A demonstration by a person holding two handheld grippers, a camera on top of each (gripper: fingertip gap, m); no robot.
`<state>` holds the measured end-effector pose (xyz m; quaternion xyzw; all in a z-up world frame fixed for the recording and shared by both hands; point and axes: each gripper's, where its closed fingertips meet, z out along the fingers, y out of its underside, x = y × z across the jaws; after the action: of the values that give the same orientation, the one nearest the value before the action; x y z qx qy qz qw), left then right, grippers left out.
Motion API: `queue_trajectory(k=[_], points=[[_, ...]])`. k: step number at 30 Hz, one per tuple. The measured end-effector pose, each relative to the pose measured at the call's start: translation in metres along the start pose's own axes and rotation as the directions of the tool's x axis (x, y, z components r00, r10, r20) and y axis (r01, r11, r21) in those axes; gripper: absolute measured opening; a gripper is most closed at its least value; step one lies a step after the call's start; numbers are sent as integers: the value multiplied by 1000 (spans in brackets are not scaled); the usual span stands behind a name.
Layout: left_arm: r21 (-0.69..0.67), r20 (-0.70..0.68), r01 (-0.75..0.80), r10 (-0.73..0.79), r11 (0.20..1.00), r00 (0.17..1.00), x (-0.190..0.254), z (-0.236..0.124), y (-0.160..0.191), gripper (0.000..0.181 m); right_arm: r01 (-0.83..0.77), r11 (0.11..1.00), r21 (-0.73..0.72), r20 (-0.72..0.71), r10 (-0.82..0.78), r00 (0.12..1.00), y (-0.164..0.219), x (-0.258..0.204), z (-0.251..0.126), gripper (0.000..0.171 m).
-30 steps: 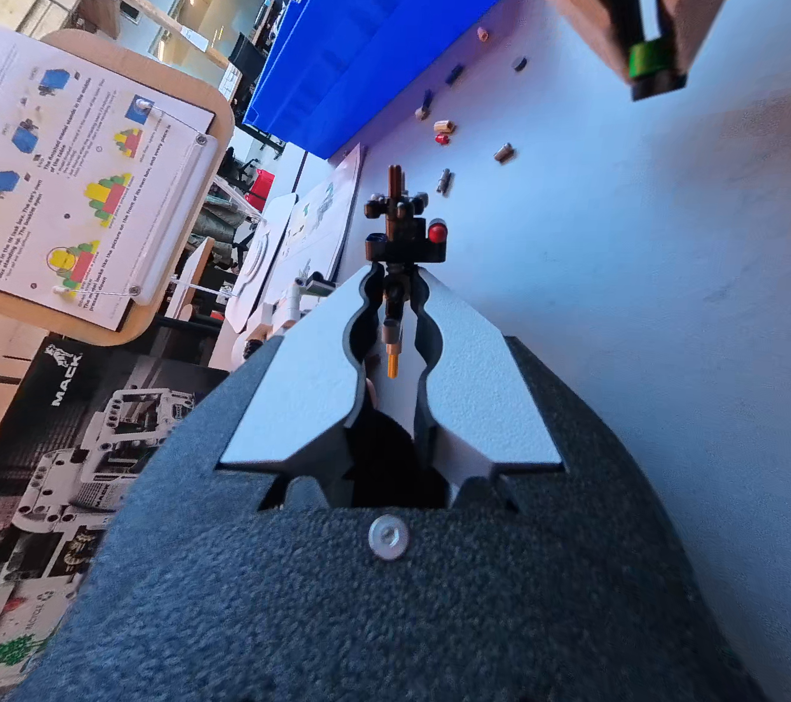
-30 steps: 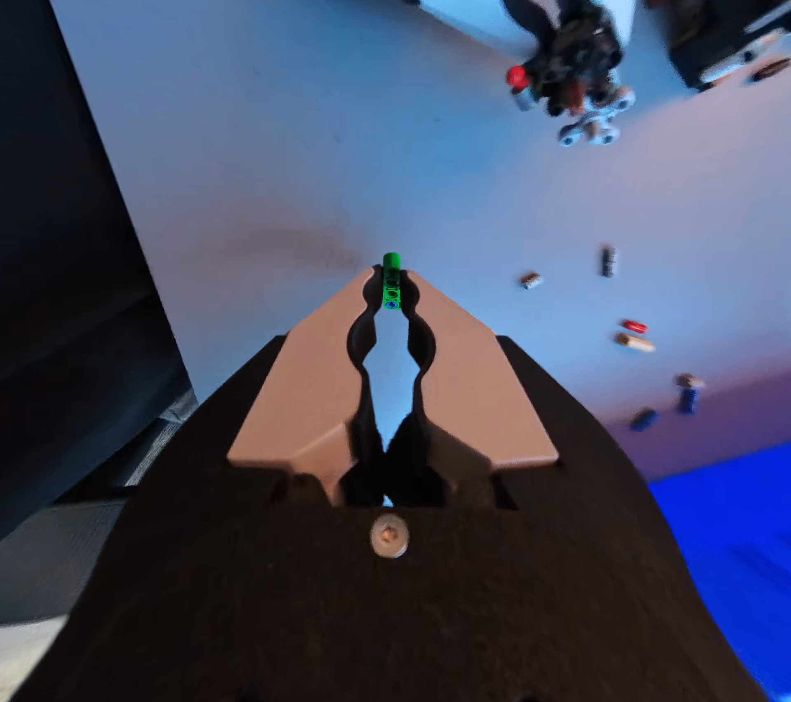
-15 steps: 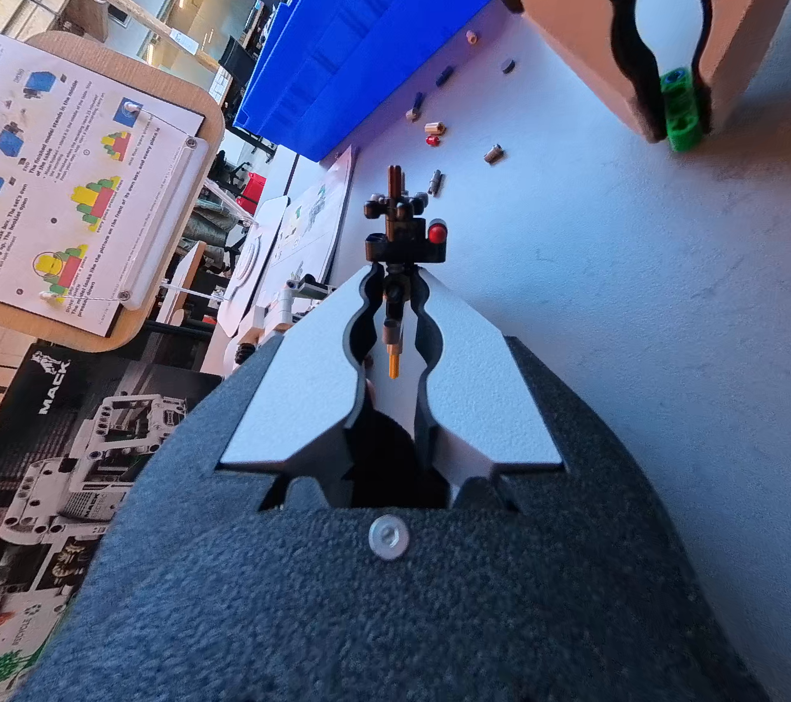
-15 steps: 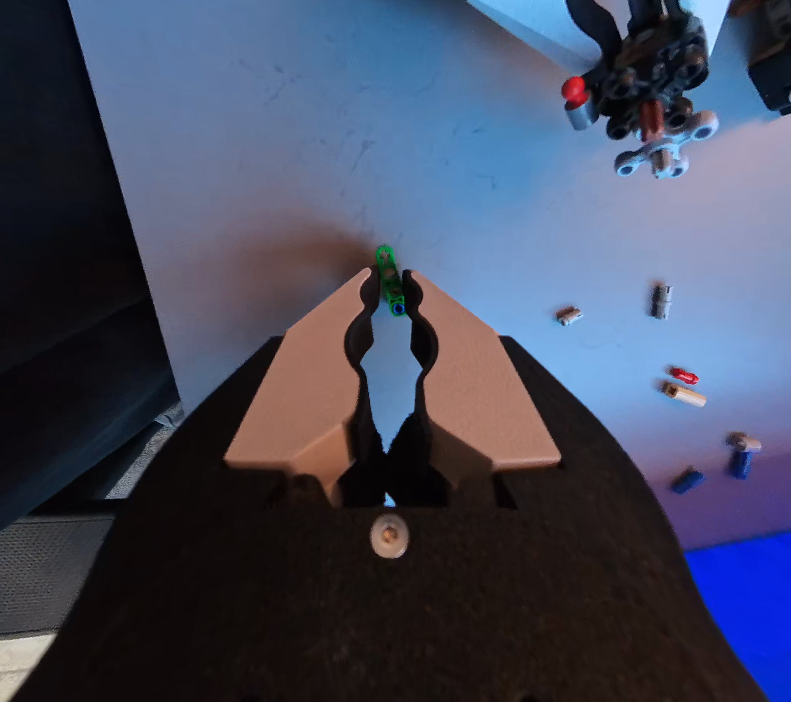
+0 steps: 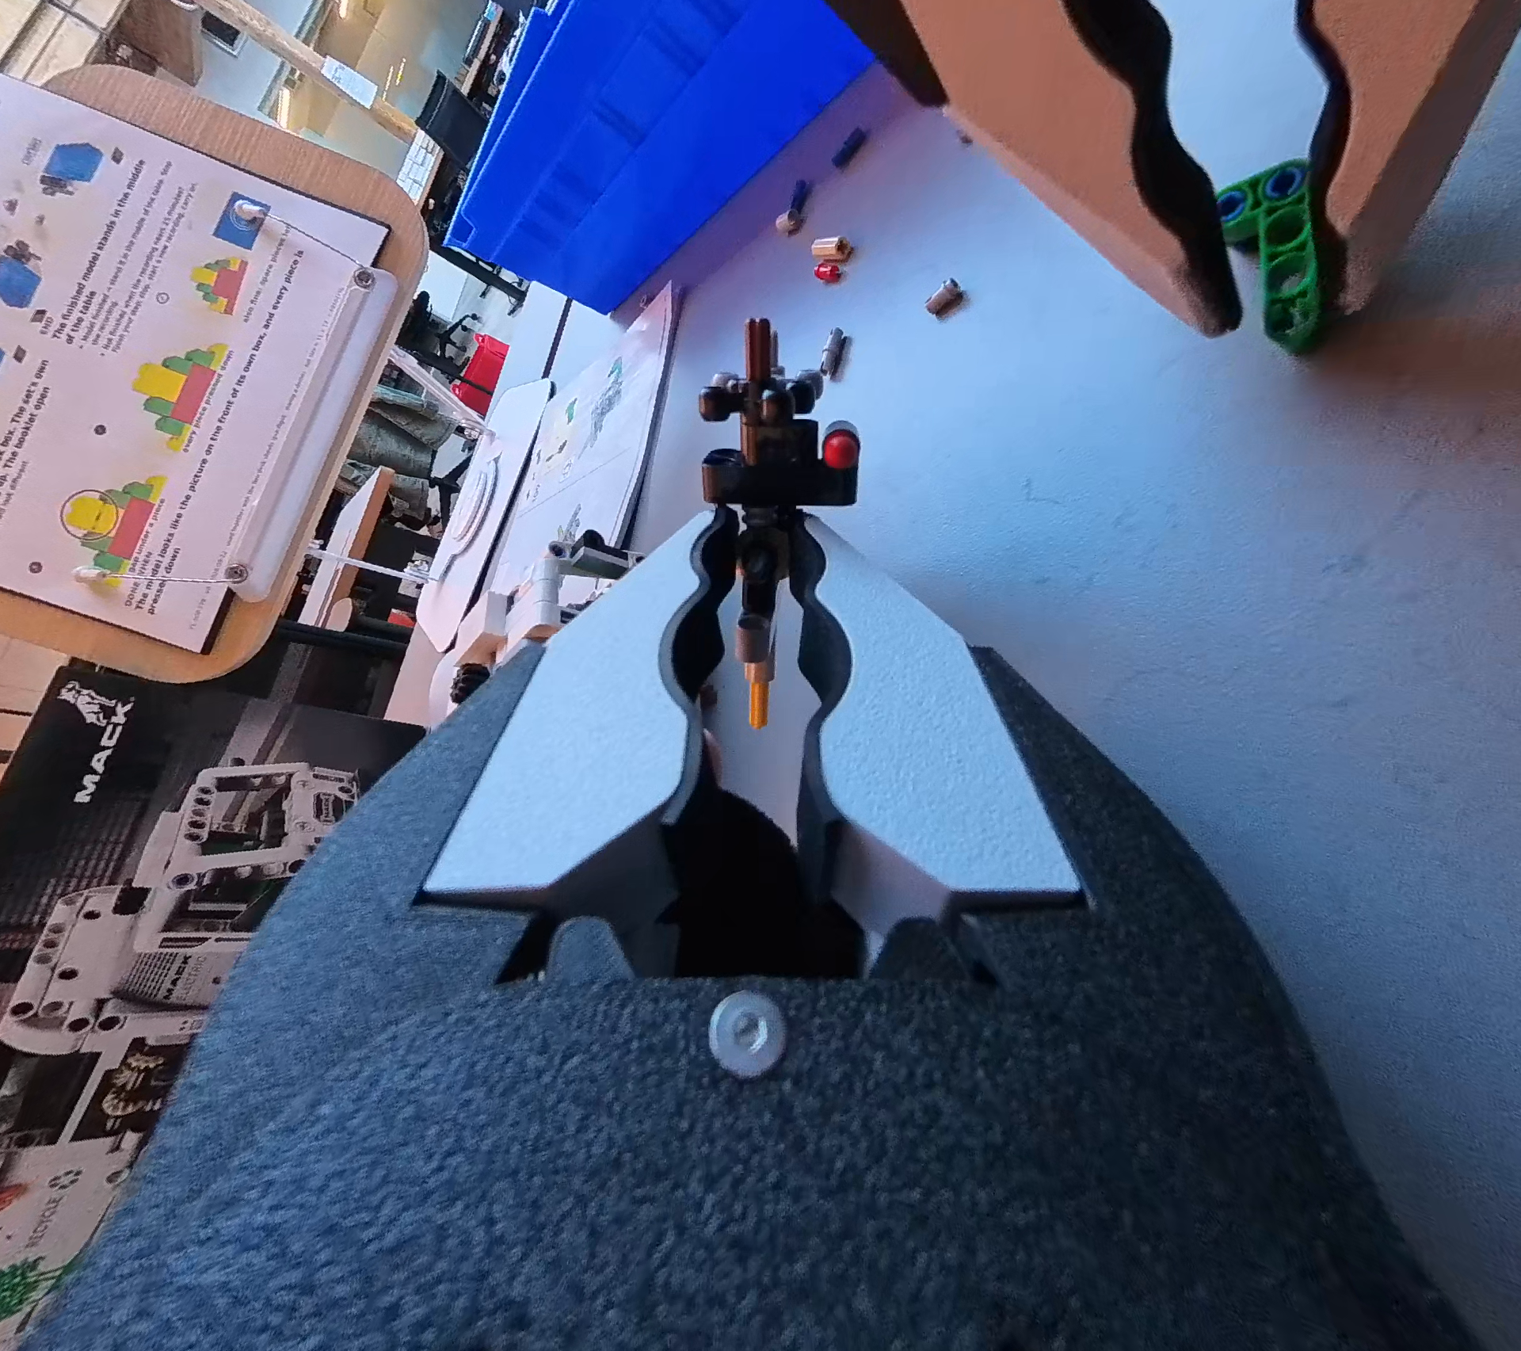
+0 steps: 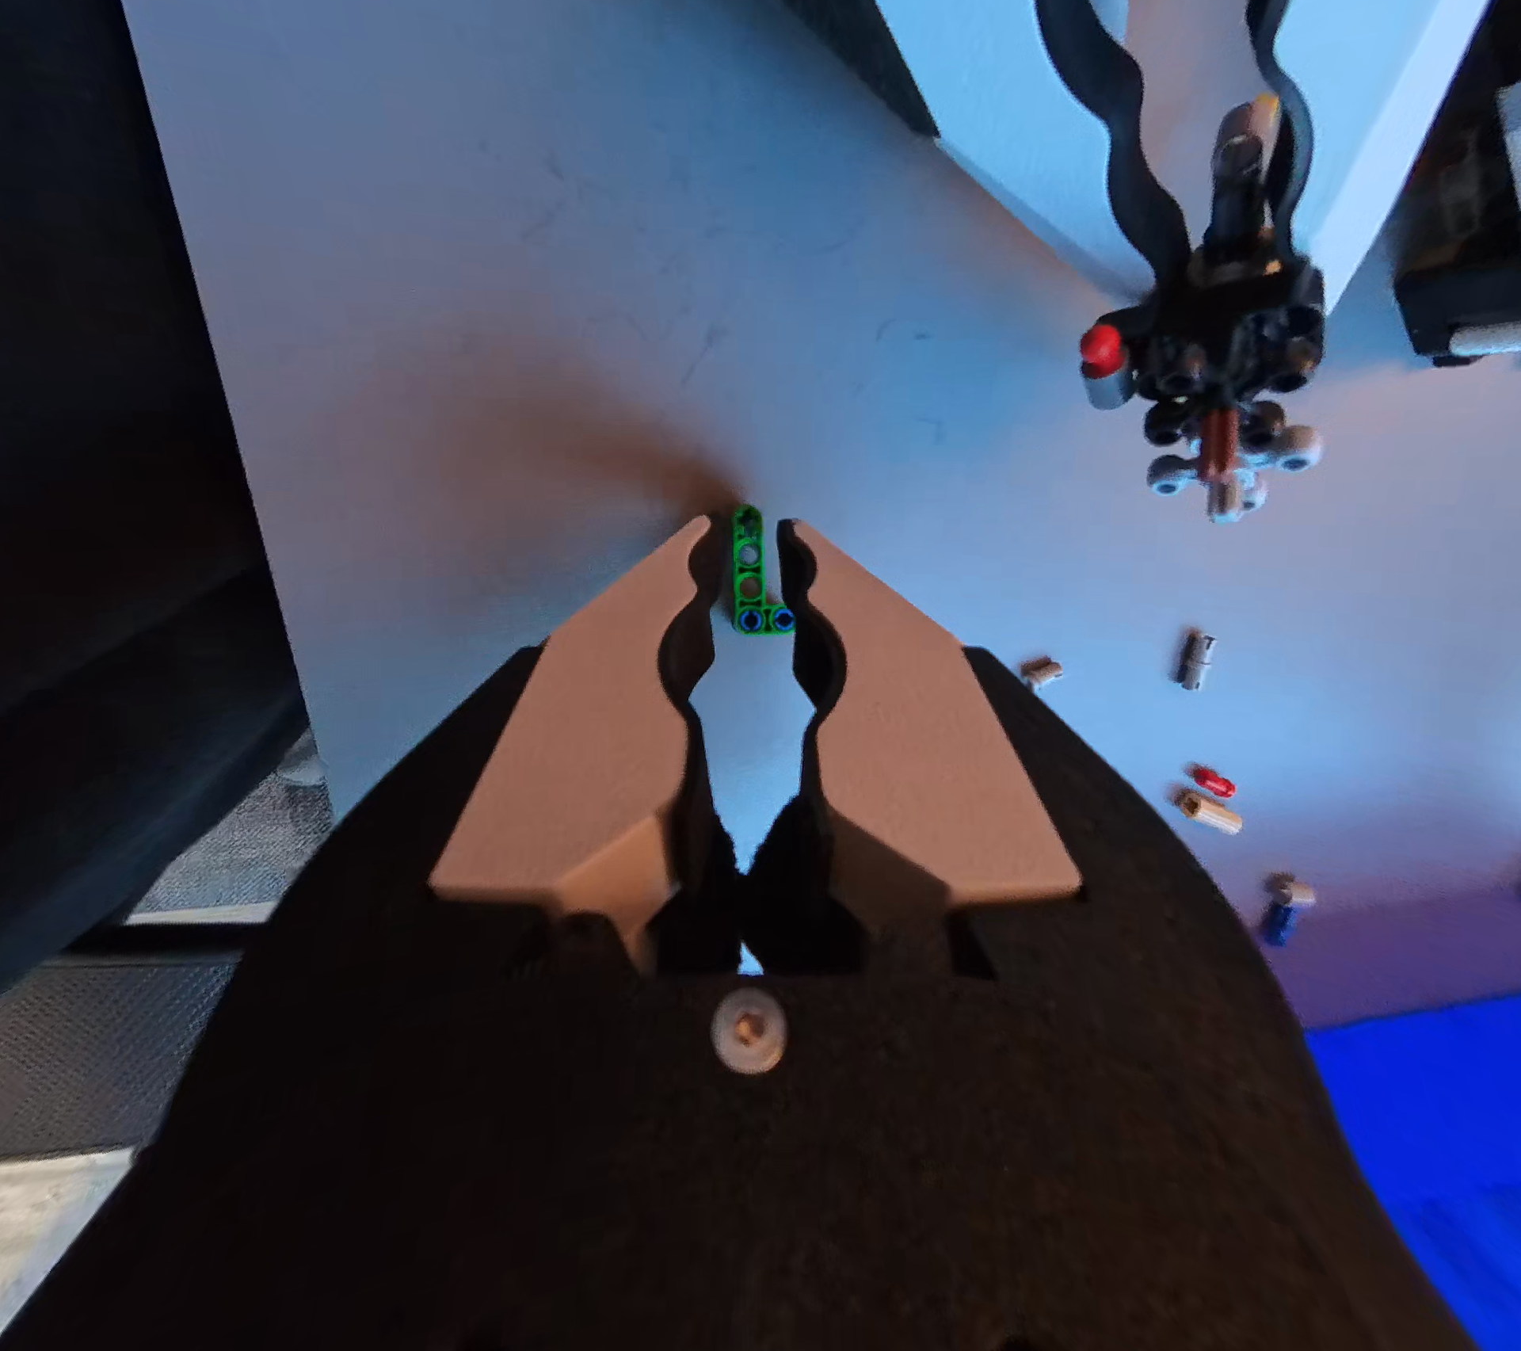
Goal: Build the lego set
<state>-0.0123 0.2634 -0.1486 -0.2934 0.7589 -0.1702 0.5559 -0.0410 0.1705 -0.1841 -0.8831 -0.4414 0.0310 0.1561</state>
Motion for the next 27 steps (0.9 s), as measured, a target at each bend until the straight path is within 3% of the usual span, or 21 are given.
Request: queue_trajectory(k=[1, 9, 12, 16, 21, 24, 27], points=[[1, 0, -2, 2, 1000, 1000, 0, 0, 0, 10, 2, 1000, -7, 9, -2, 1000, 0, 0, 1, 10], [2, 0, -9, 9, 1000, 1000, 0, -1, -1, 10, 3, 999, -46, 53, -1, 999, 2, -3, 6, 6], [7, -6, 0, 0, 1000, 1000, 1, -1, -1, 10, -2, 1000, -10, 7, 2, 1000, 0, 5, 3, 6], [34, -5, 33, -33, 999, 999, -2, -3, -5, 10, -26, 977, 214, -76, 43, 996, -14, 22, -21, 6], [105, -56, 147, -142, 984, 988, -4, -7, -13, 10, 40, 833, 552, -270, 133, 954, -35, 46, -84, 6], [172, -157, 230, -204, 958, 966, 4, -10, -24, 10, 196, 836, 513, -469, 81, 880, -35, 56, -96, 6], [197, -214, 280, -238, 940, 947, 6, -13, -29, 10, 216, 852, 476, -464, 35, 885, -37, 52, -89, 6]])
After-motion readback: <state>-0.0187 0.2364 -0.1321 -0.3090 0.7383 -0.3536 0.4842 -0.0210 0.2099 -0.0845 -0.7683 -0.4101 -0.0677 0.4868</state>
